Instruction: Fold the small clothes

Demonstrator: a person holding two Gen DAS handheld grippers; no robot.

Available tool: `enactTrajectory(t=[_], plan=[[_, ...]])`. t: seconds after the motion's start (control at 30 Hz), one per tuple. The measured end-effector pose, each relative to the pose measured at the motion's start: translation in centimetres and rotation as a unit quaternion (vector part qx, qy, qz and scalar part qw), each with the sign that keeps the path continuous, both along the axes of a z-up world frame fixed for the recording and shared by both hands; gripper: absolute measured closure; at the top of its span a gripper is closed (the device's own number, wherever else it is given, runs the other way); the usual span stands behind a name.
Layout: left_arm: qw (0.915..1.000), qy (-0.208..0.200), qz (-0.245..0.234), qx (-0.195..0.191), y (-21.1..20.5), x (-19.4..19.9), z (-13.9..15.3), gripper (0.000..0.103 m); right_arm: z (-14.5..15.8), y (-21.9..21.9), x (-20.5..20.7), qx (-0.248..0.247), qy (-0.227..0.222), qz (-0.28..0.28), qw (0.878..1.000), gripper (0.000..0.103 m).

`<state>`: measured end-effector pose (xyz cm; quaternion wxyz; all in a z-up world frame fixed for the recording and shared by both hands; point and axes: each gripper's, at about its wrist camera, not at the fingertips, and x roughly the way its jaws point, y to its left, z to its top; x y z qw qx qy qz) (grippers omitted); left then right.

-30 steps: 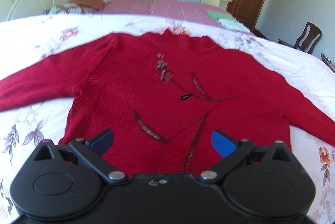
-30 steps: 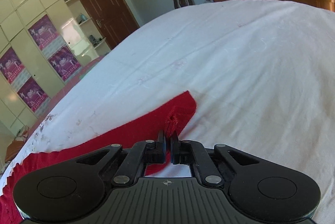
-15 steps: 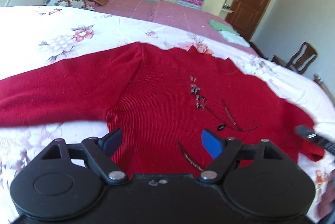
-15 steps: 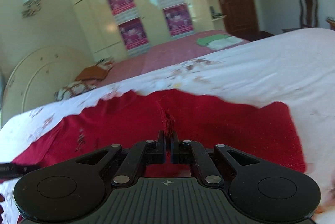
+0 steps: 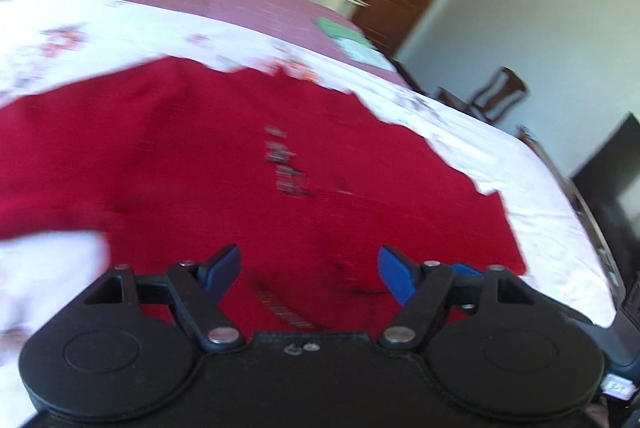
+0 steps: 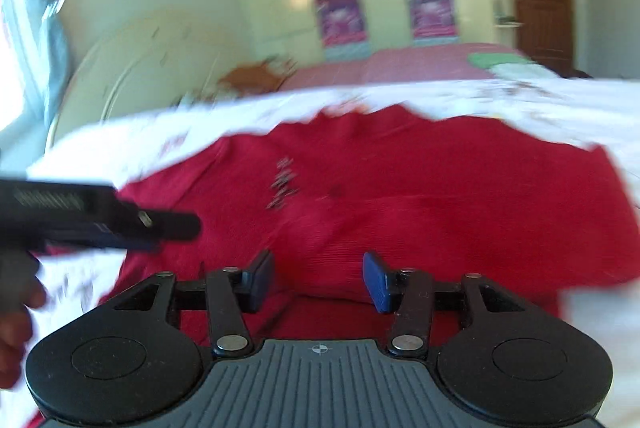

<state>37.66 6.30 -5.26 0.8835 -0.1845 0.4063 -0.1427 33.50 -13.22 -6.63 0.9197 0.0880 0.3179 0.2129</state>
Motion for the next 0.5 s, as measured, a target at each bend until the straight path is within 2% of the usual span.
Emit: enactTrajectory(t=[0.07, 0.13, 0.17, 0.2, 0.23, 0.27, 0.33, 0.4, 0.5], plan=[[0.9996, 0.016, -0.018, -0.014, -1.7, 1.1, -1.0, 0.036, 0.5, -2.9, -1.1, 0.023, 0.002, -0.049, 0.999, 0.055], [0.9989, 0.042, -0.02, -0.002, -3.1, 2.2, -2.1, 0.041, 0.9, -6.0, -1.7, 0.057, 0.007, -0.107, 0.993, 0.055], [0.9991, 0.038, -0.02, 0.004, -3.7, 2.5, -2.2, 0.041, 0.9, -7.8, -1.8, 0.087, 0.014, -0.134, 0.987, 0.055], [0.9992, 0.033, -0.024, 0.007, -4.2, 2.9, -2.2, 0.053, 0.8, -9.2, -1.8, 0.115, 0.024, -0.156, 0.981, 0.055], [0.9991, 0.03, -0.029, 0.008, -4.7, 3.2, -2.2, 0.069, 0.8, -10.7, -2.0, 0.148, 0.036, -0.179, 0.972, 0.055], [0.9988, 0.032, -0.037, 0.012, -5.1, 3.7, -2.4, 0.097, 0.5, -12.2, -2.1, 0.181, 0.047, -0.196, 0.963, 0.055], [0.9992, 0.006, -0.037, 0.014, -5.2, 4.3, -1.8, 0.1, -0.2, -14.2, -2.1, 0.234, 0.069, -0.217, 0.945, 0.055], [0.9992, -0.034, -0.014, 0.013, -3.9, 4.2, -0.2, 0.1, -0.6, -15.8, -1.9, 0.284, 0.09, -0.225, 0.928, 0.055], [0.9983, -0.05, 0.027, 0.015, -0.7, 4.4, 1.0, 0.1, -1.4, -16.8, -1.2, 0.347, 0.108, -0.227, 0.903, 0.055]])
